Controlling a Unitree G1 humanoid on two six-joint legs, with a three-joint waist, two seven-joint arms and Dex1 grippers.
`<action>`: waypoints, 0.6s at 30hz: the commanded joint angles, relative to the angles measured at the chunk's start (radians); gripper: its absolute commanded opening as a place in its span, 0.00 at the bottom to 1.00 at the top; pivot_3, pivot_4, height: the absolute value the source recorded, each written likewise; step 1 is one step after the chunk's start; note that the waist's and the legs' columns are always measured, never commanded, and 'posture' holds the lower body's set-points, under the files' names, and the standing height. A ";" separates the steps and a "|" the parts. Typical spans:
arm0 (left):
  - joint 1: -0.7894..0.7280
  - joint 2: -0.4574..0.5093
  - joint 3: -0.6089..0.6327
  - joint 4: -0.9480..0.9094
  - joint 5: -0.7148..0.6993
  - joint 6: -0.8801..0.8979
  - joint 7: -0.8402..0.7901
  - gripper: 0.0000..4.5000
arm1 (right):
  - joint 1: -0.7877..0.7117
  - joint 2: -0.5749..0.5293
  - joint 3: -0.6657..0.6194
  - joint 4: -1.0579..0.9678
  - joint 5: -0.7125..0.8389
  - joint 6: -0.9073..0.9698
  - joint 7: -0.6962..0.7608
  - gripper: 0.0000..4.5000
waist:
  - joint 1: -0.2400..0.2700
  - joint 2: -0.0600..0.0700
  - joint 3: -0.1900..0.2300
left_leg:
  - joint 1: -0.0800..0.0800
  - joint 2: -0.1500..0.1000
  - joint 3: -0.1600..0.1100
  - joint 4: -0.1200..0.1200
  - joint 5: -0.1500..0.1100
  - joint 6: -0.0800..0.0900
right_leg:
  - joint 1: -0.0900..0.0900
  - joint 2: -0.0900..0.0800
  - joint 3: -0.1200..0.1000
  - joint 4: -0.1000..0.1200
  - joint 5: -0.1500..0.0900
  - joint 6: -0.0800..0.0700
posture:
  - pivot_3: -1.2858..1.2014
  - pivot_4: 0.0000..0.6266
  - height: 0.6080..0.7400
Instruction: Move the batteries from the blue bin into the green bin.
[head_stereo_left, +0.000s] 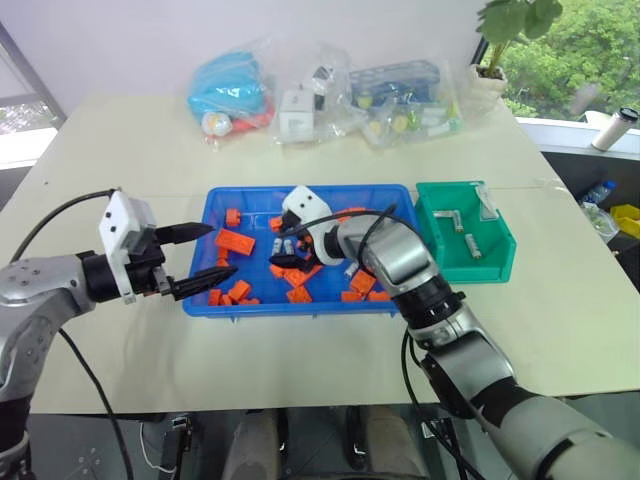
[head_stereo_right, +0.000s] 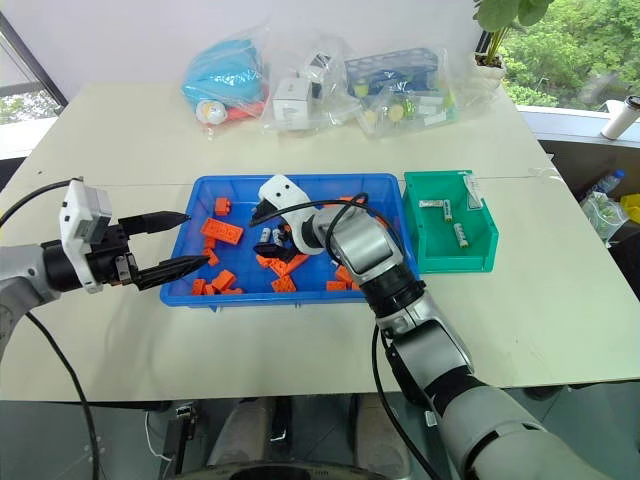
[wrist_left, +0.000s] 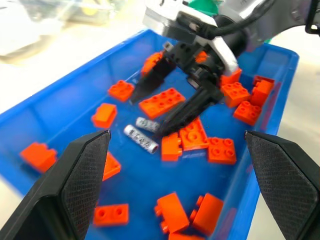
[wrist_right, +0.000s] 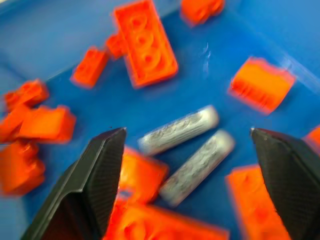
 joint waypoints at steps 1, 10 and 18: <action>-0.035 0.005 -0.017 0.013 0.011 -0.023 -0.018 1.00 | 0.003 0.001 0.007 -0.056 0.019 0.005 -0.019 0.90 | 0.002 0.000 0.000 | 0.000 0.000 0.000 0.000 0.000 0.000 | 0.000 0.000 0.000 0.000 0.000 0.000 | 0.52 0.24 0.97; -0.089 0.000 -0.033 0.038 0.019 -0.021 -0.027 1.00 | -0.039 -0.059 0.122 0.073 -0.069 -0.345 0.016 0.90 | 0.004 0.000 0.000 | 0.000 -0.001 0.001 0.001 0.000 0.000 | 0.000 0.000 0.000 -0.001 0.000 0.000 | 0.52 0.24 0.97; -0.055 -0.007 0.002 0.002 0.017 -0.017 -0.005 1.00 | -0.122 -0.063 0.178 0.326 -0.147 -0.596 0.086 0.90 | 0.002 0.000 0.000 | 0.000 0.000 0.000 0.000 0.000 0.000 | 0.000 0.000 0.000 0.000 0.000 0.000 | 0.52 0.24 0.97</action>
